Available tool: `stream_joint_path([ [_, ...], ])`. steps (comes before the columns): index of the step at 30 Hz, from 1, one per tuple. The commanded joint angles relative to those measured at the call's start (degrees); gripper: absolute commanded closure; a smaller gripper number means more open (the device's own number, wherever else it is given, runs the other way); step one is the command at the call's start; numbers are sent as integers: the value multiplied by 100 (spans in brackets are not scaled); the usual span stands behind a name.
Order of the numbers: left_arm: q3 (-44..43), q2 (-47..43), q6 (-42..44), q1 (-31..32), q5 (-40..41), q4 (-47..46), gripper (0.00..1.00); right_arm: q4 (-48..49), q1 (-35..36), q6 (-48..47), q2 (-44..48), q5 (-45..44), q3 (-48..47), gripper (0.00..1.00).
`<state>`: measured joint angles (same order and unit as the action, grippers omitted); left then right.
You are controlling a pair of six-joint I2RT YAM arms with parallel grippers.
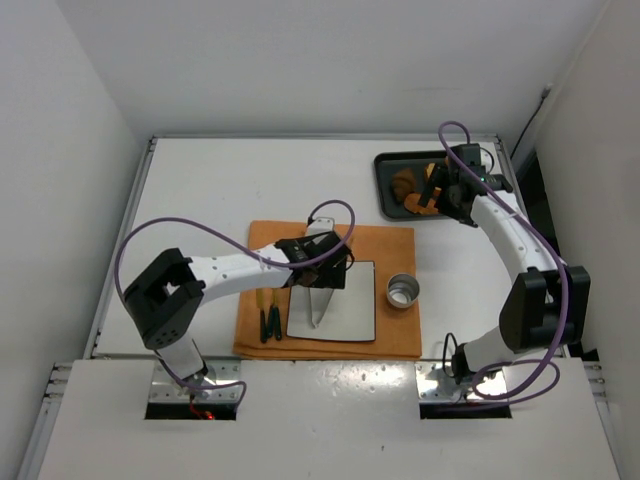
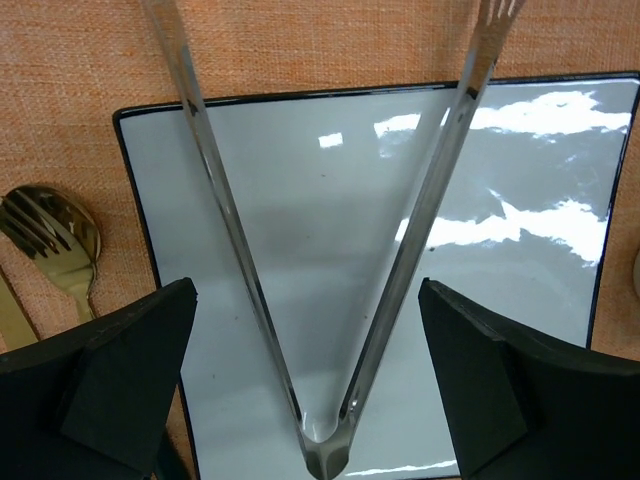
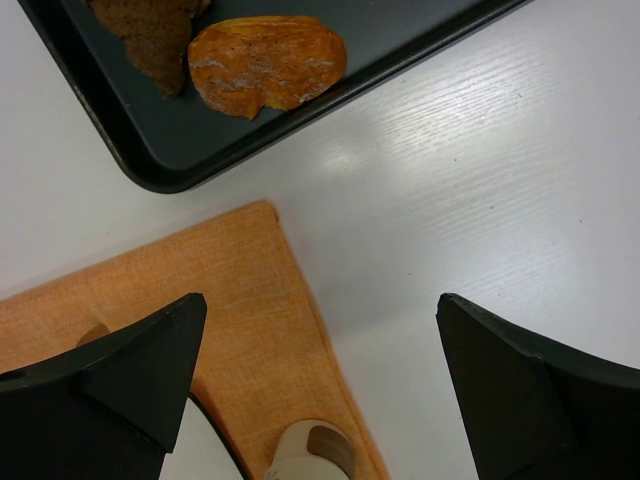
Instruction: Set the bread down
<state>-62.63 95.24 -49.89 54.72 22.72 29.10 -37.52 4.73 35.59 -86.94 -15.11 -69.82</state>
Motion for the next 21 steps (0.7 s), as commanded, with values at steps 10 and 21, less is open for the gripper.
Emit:
stream_joint_path([
  [10,-469,416,-460,232,470,78,0,148,45,-79,239,79,-5,0],
  [21,-461,618,-566,285,681,131,0,201,45,-79,239,193,48,0],
])
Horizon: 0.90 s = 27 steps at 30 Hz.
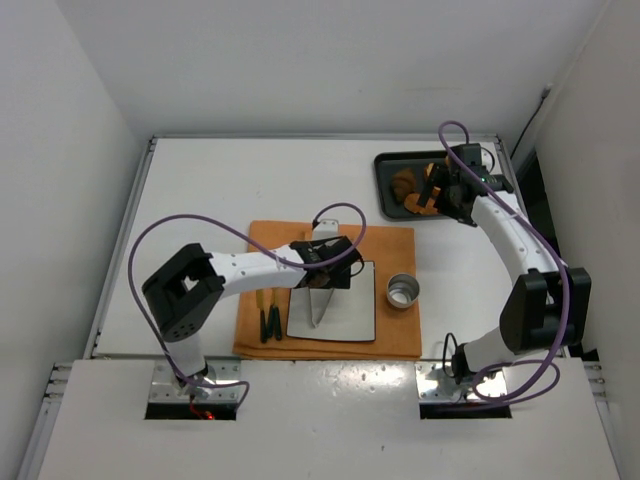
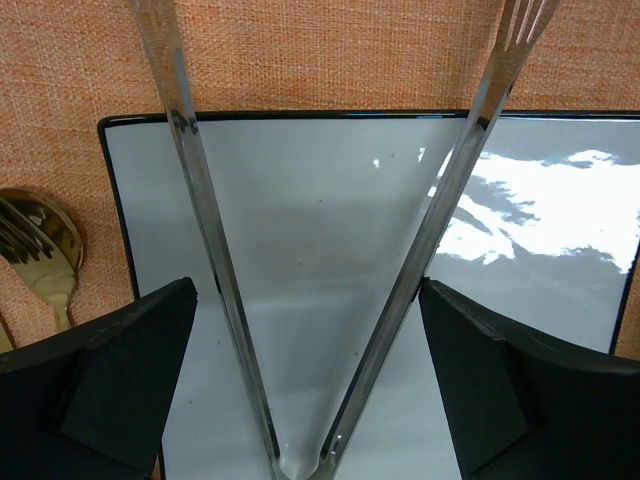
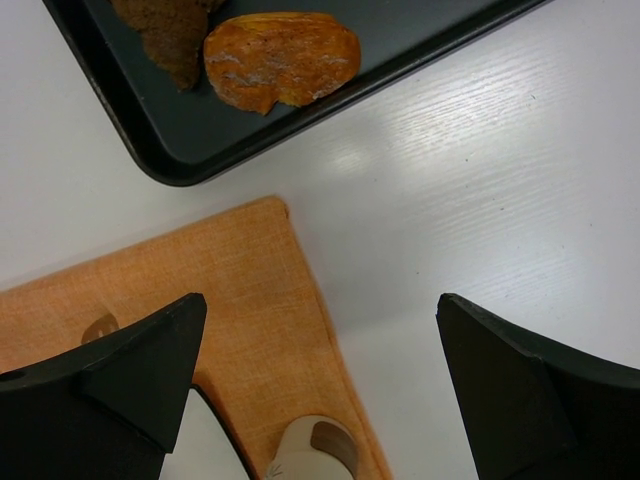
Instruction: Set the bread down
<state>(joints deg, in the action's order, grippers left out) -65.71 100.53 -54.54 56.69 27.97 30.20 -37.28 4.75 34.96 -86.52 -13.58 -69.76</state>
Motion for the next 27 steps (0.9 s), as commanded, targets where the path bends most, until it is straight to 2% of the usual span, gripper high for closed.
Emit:
stream_joint_path([
  [1,-152,142,-100,88,157,21,0,177,43,-16,197,40,41,0],
  [18,-144,432,137,36,507,-436,0,230,43,-16,197,93,147,0],
  [27,-91,555,189,-17,271,-541,4,230,43,-16,250,-74,199,0],
])
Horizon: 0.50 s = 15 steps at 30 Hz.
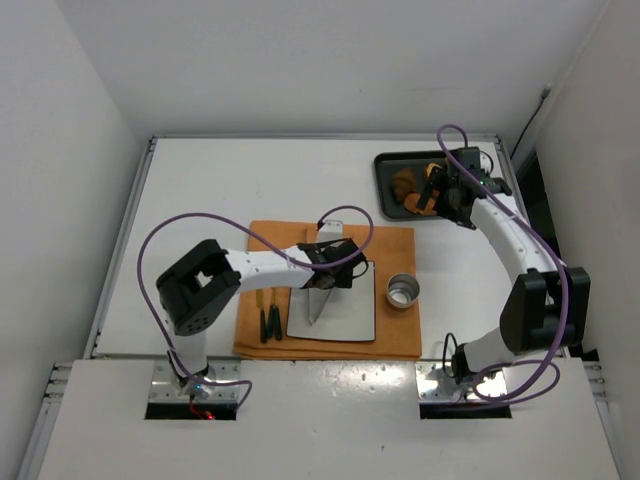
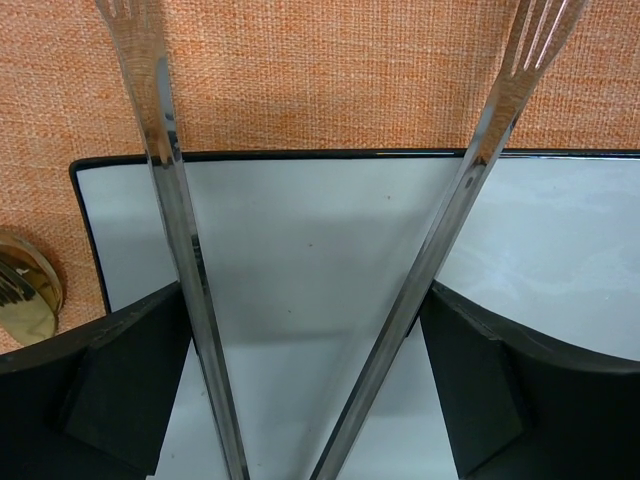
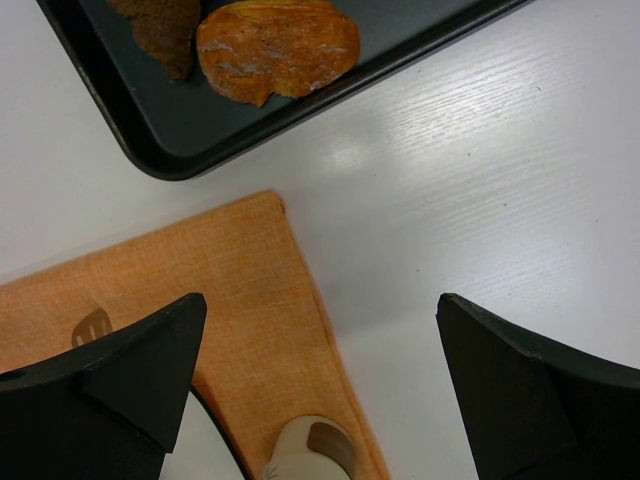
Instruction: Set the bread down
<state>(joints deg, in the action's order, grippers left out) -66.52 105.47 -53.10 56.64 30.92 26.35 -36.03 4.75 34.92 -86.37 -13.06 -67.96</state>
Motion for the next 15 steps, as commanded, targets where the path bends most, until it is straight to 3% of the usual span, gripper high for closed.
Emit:
stream_joint_path([
  [1,-10,61,45,-13,-24,-156,4,105,43,-11,234,-127,20,0],
  [13,-10,220,212,-13,-235,-262,0,52,43,42,182,-127,-85,0],
  [15,-10,220,212,-13,-288,-314,6,52,43,42,182,-127,-85,0],
])
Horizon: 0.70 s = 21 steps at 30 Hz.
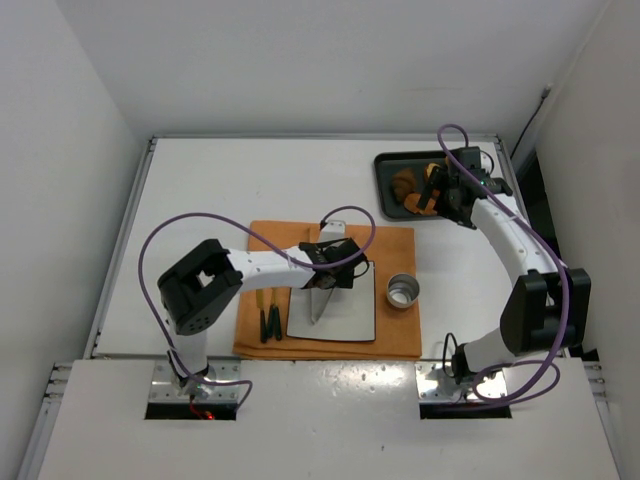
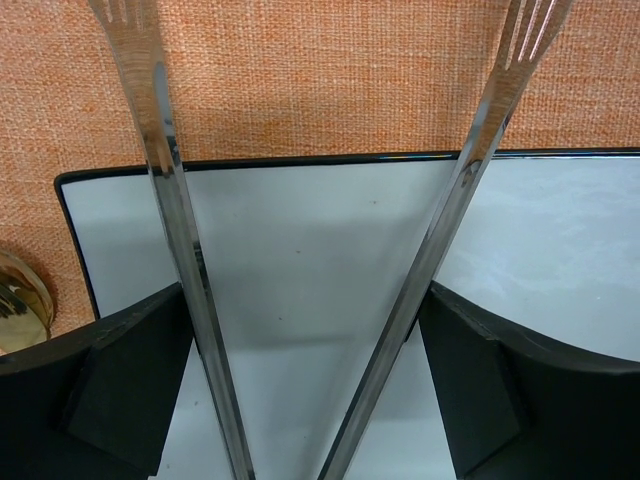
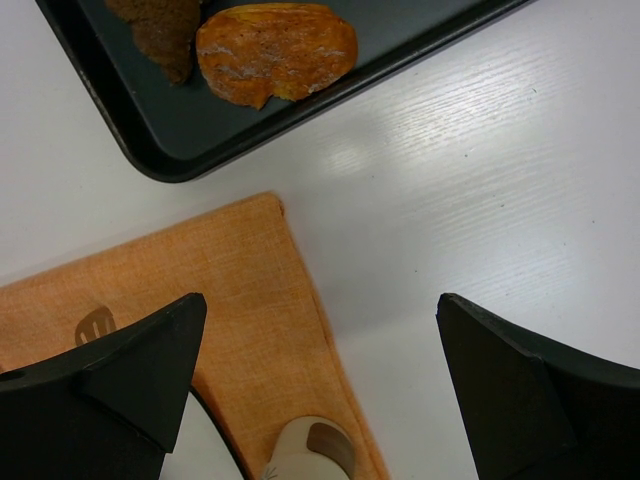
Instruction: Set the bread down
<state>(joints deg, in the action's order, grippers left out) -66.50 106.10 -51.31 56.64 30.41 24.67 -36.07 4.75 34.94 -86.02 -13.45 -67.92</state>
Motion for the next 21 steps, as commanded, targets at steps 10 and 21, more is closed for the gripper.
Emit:
stream_joint_path([
  [10,-12,331,86,-66,-431,-146,0,57,43,39,147,-87,-90,0],
  [21,-248,-291,419,-127,-72,64,26,-57,43,39,199,-201,-195,0],
])
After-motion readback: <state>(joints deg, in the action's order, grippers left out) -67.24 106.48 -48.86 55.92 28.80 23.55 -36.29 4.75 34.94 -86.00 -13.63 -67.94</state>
